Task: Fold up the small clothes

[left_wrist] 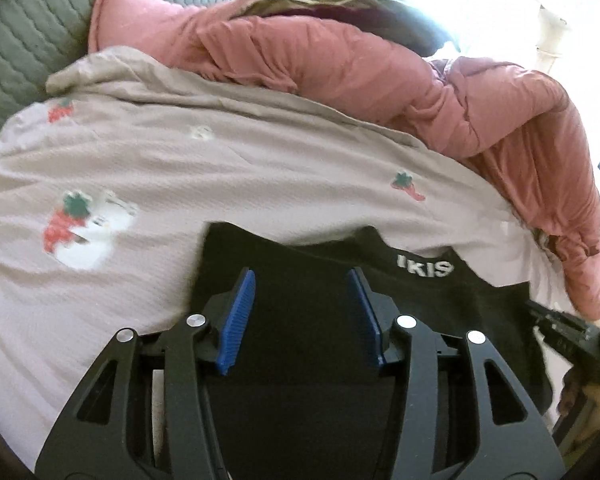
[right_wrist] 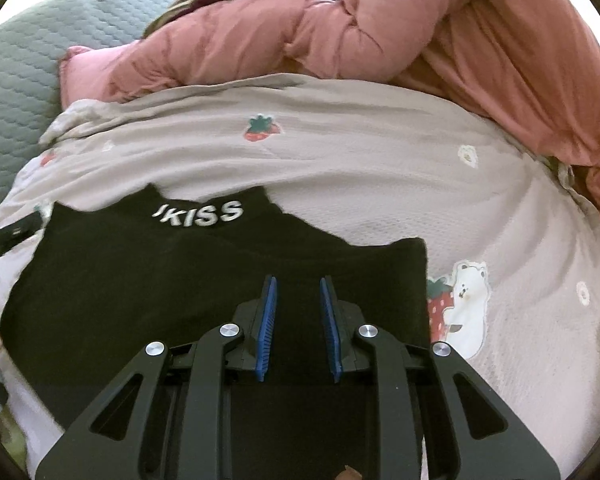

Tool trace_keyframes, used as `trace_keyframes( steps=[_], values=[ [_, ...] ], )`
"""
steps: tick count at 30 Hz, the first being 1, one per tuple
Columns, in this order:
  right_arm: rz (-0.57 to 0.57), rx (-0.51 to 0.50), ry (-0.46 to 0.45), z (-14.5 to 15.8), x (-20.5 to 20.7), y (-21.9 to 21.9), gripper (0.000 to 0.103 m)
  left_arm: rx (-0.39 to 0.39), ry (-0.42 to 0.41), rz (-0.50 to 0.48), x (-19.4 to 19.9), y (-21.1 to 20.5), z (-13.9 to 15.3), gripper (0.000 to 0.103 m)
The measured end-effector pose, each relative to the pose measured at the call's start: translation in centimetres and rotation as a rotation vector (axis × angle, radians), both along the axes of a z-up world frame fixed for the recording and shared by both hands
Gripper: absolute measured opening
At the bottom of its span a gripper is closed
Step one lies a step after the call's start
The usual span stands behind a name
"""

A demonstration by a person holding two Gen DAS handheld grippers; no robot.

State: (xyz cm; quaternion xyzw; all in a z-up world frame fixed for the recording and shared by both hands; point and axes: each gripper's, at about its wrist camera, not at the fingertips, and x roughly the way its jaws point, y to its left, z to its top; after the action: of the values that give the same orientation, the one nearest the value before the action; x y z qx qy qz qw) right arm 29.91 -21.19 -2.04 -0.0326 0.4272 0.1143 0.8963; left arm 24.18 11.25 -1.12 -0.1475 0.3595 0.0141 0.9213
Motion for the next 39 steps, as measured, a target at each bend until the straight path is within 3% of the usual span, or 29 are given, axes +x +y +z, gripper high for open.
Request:
trace_keyframes(
  steps=[1, 4, 8, 12, 16, 25, 26, 27, 28, 29, 32, 34, 39],
  values=[
    [-0.008, 0.003, -0.006, 0.1, 0.0, -0.3, 0.022, 0.007, 0.004, 0.017, -0.1, 0.8, 0.1, 0.045],
    [-0.046, 0.020, -0.024, 0.3, -0.1, -1.6, 0.040, -0.019, 0.025, 0.068, -0.4, 3.7, -0.1, 0.055],
    [-0.113, 0.030, -0.017, 0.0, -0.3, -3.8, 0.043, -0.072, 0.056, 0.122, -0.7, 6.9, -0.9, 0.055],
    [-0.166, 0.064, 0.011, -0.4, -0.2, -6.1, 0.050, -0.169, 0.101, 0.086, -0.5, 7.6, -2.6, 0.055],
    [-0.131, 0.075, 0.022, -0.6, 0.4, -6.1, 0.054, -0.214, 0.093, 0.028, -0.2, 6.6, -2.9, 0.055],
    [-0.084, 0.027, 0.039, -2.3, 2.4, -4.4, 0.054, -0.139, 0.102, -0.015, 1.0, 4.8, -3.7, 0.059],
    [-0.084, 0.023, 0.040, -2.5, 2.5, -4.4, 0.050, -0.126, 0.105, -0.020, 1.1, 4.6, -3.7, 0.059],
    [-0.086, 0.018, 0.042, -2.8, 2.5, -4.3, 0.043, -0.101, 0.106, -0.023, 1.2, 4.3, -3.8, 0.056],
    [-0.087, 0.018, 0.046, -3.0, 2.6, -4.3, 0.031, -0.078, 0.105, -0.025, 1.4, 4.1, -3.8, 0.042],
    [-0.091, 0.022, 0.042, -3.0, 2.5, -4.4, 0.029, -0.061, 0.107, -0.029, 1.5, 3.8, -3.9, 0.027],
    [-0.105, 0.050, 0.026, -2.8, 2.1, -5.0, 0.014, -0.032, 0.109, -0.042, 1.6, 3.4, -4.1, 0.012],
    [-0.118, 0.077, 0.014, -2.3, 1.9, -5.6, 0.011, -0.018, 0.091, -0.043, 1.4, 3.3, -3.7, 0.005],
    [-0.139, 0.174, -0.030, -0.6, 1.5, -7.4, 0.009, -0.038, 0.003, -0.043, 0.8, 3.6, -1.6, 0.004]
  ],
)
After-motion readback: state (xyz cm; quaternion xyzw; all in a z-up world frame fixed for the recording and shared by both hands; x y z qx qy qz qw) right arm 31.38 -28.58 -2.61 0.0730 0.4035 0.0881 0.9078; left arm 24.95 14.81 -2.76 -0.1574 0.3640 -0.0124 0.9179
